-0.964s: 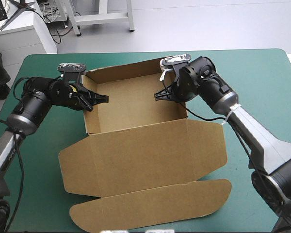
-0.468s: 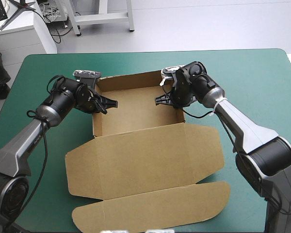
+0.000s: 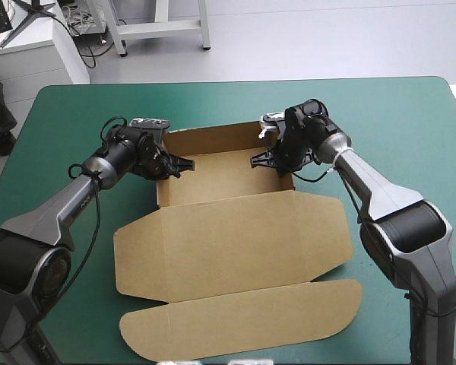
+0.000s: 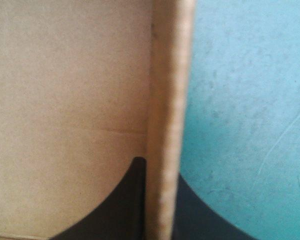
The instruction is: Fold the box
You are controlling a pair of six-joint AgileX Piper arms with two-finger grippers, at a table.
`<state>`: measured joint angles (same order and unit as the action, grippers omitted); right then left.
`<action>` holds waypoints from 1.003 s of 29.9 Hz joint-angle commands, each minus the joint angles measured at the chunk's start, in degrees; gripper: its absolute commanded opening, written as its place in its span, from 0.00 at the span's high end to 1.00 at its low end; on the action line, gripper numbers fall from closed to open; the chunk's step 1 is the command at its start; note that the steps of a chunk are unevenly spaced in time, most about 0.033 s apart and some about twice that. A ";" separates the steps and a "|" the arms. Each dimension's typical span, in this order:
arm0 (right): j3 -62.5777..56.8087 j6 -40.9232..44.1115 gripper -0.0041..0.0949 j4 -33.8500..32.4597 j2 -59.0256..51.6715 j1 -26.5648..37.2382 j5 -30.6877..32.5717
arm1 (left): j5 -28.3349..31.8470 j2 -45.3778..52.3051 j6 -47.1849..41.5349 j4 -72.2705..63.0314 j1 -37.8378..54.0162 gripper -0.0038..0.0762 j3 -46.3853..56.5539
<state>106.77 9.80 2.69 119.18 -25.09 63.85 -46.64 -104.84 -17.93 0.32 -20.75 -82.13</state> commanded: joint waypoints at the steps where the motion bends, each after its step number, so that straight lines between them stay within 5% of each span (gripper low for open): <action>1: 1.68 -1.77 0.97 3.84 -1.32 -0.37 -6.73 | 2.14 0.00 3.32 -6.02 -1.98 0.96 -0.31; 8: 3.76 -2.17 0.96 1.43 -1.16 -0.37 -4.02 | 1.79 0.00 6.23 -8.28 -1.98 0.90 -0.31; 16: 8.92 -4.19 0.64 -1.07 -1.16 0.17 3.82 | -1.33 0.00 8.03 -11.38 -1.87 0.47 -1.96; 19: 11.25 -4.30 0.55 -2.69 -1.16 0.29 6.80 | -3.33 0.00 7.48 -11.38 -1.86 0.46 -3.87; 30: 13.90 -5.96 0.55 -3.62 -1.76 0.29 8.01 | -10.23 0.00 7.48 -10.69 -1.86 0.46 -11.65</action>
<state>118.68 5.40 -1.81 121.61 -24.80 71.28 -56.88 -107.72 -10.00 -7.95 -21.96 -90.34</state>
